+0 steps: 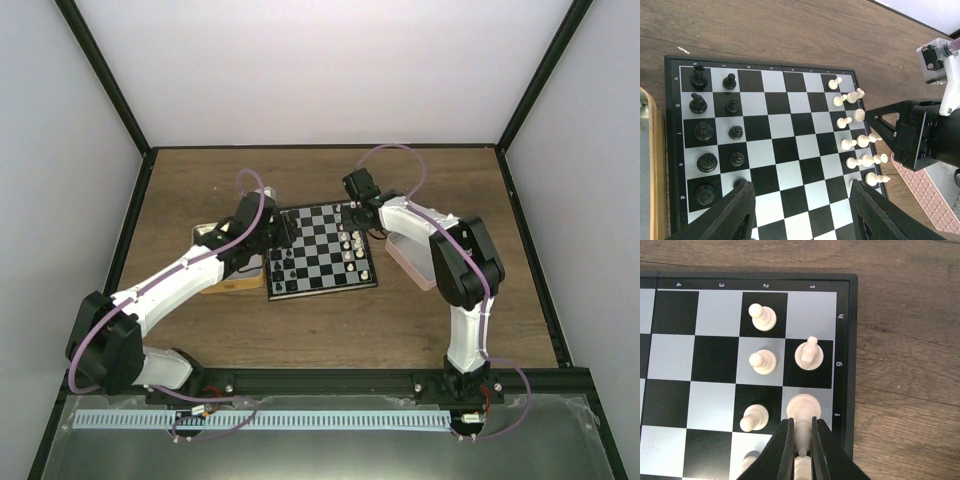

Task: Set up the chess pieces on the board
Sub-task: Place the chess piece on the chessboard.

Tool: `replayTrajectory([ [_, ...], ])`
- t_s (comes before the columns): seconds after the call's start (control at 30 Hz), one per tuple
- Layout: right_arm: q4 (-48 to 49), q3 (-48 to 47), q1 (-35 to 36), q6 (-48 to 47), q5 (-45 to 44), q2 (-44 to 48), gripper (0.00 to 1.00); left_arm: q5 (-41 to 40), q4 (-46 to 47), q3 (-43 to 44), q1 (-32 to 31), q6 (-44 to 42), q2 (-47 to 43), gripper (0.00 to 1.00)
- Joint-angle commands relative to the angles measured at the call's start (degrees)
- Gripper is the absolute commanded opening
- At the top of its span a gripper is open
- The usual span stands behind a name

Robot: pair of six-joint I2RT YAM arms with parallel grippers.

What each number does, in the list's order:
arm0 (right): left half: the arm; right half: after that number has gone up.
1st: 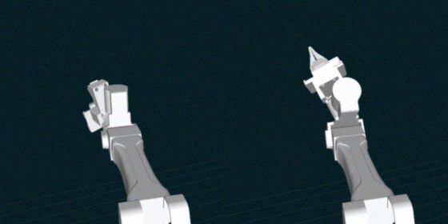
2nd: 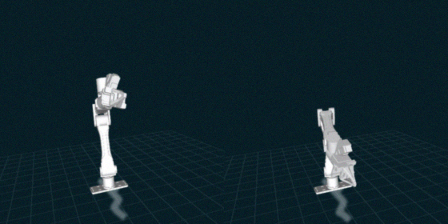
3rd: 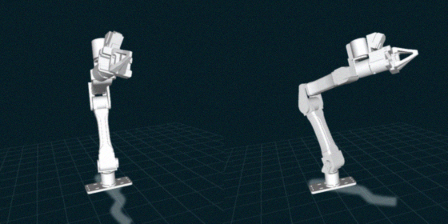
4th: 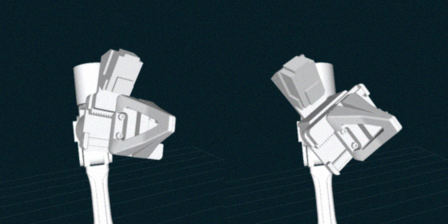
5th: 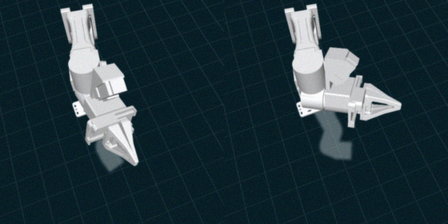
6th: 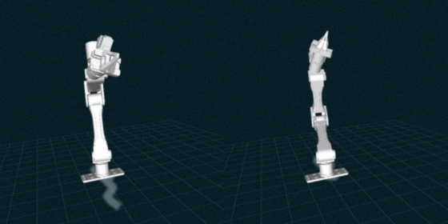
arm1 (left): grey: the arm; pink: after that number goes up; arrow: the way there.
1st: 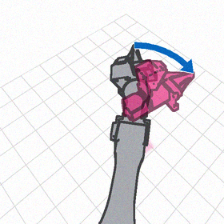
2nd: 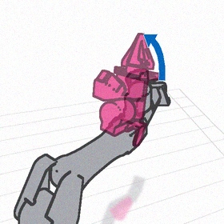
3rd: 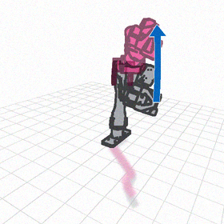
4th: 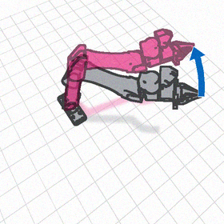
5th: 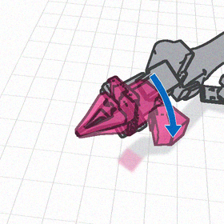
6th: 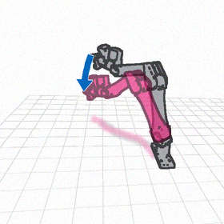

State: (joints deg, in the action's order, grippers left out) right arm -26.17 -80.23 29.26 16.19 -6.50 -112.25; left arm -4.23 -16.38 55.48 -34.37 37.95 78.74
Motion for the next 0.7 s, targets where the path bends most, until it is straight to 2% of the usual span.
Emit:
replayTrajectory([
  [0.0,-1.0,-2.74,-0.34,-0.72,-0.8,-0.78,0.05,0.29,-0.23,-0.27,0.36,-0.86,0.82,0.54],
  [0.13,-1.11,-3.0,-0.34,-0.8,-0.7,-1.16,0.07,0.37,-0.39,-0.27,0.43,-0.86,1.06,0.54],
  [0.37,-0.56,-3.1,-0.34,-0.33,-1.04,0.24,0.19,-0.36,-1.08,-0.2,0.53,-0.51,0.54,0.54],
  [0.67,-0.38,-2.64,-0.34,0.28,-2.33,2.96,0.22,-3.07,-2.72,-0.23,1.29,-0.12,-0.92,0.55],
])
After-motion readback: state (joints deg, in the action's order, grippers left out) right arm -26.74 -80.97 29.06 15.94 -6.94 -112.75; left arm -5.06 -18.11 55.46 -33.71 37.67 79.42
